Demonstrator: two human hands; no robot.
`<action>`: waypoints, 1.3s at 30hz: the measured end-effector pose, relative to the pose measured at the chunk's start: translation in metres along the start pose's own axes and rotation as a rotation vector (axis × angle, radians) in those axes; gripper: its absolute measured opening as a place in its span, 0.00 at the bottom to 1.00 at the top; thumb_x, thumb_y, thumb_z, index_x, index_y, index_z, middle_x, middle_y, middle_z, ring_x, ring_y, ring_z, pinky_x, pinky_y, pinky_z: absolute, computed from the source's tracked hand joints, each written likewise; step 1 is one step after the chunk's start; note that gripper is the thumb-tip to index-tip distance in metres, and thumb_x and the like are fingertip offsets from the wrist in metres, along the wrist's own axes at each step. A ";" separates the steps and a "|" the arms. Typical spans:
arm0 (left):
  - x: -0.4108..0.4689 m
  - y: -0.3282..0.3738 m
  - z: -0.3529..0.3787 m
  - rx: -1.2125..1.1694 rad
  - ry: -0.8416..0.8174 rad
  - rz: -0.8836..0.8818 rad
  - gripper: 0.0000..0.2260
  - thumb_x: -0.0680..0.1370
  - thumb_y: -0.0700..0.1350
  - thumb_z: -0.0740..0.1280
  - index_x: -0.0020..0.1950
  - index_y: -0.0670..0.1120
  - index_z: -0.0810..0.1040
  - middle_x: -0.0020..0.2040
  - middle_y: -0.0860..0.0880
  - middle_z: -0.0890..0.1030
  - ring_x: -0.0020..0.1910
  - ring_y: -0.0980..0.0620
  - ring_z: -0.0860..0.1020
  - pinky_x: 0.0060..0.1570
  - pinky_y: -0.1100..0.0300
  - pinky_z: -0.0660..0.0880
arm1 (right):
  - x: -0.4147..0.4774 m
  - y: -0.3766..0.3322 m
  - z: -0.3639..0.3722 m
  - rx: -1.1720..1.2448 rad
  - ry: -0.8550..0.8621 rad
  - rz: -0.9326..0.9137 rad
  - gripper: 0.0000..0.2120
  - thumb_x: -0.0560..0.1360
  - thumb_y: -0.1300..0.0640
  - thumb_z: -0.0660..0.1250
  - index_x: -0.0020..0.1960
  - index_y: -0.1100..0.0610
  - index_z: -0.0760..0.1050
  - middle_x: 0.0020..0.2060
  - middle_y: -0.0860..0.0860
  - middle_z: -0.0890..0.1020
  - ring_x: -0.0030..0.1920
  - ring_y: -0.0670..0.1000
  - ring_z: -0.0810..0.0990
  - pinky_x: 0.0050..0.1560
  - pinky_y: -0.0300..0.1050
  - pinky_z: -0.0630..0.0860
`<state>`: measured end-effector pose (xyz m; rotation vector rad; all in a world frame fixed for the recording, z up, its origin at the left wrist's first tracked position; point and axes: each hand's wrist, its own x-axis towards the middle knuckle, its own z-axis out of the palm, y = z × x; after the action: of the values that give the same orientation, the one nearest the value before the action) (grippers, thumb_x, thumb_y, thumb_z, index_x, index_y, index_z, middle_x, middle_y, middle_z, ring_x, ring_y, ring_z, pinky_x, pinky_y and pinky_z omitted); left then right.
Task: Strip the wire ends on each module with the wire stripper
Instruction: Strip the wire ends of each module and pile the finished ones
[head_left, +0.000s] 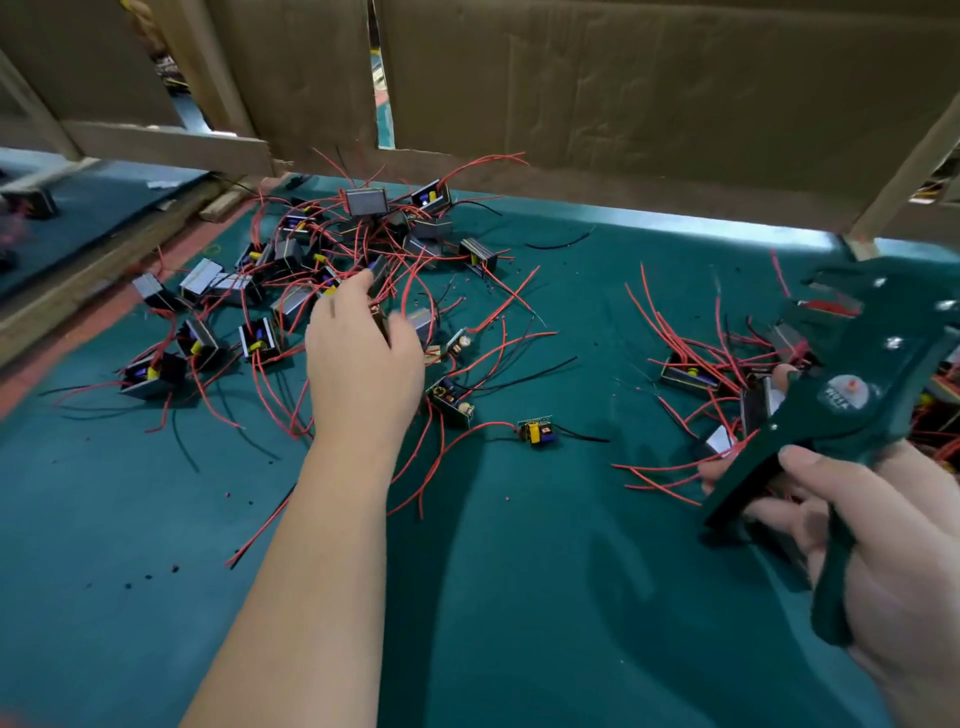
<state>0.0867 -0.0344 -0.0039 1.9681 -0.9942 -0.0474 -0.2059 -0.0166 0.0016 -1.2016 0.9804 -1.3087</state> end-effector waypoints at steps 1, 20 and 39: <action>-0.001 -0.003 0.001 0.089 -0.045 -0.017 0.21 0.78 0.44 0.62 0.71 0.46 0.68 0.67 0.43 0.71 0.67 0.44 0.67 0.67 0.50 0.64 | -0.001 0.000 0.001 0.003 -0.017 0.003 0.14 0.68 0.59 0.64 0.54 0.56 0.75 0.41 0.59 0.81 0.43 0.66 0.83 0.41 0.65 0.81; -0.001 -0.009 0.017 0.278 0.067 0.079 0.09 0.76 0.51 0.66 0.54 0.53 0.81 0.68 0.52 0.71 0.68 0.49 0.65 0.67 0.42 0.52 | -0.003 -0.005 0.012 0.071 -0.073 0.084 0.15 0.67 0.61 0.61 0.53 0.60 0.76 0.31 0.53 0.79 0.40 0.67 0.82 0.39 0.61 0.81; -0.008 0.014 0.010 0.089 0.287 0.346 0.10 0.71 0.51 0.72 0.41 0.48 0.75 0.52 0.54 0.79 0.59 0.48 0.73 0.66 0.42 0.59 | -0.004 -0.001 0.013 0.140 -0.088 0.121 0.15 0.64 0.60 0.65 0.50 0.61 0.78 0.41 0.61 0.82 0.41 0.71 0.81 0.38 0.65 0.80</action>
<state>0.0689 -0.0404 -0.0021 1.7914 -1.1425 0.4661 -0.1938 -0.0113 0.0036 -1.0679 0.8695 -1.1987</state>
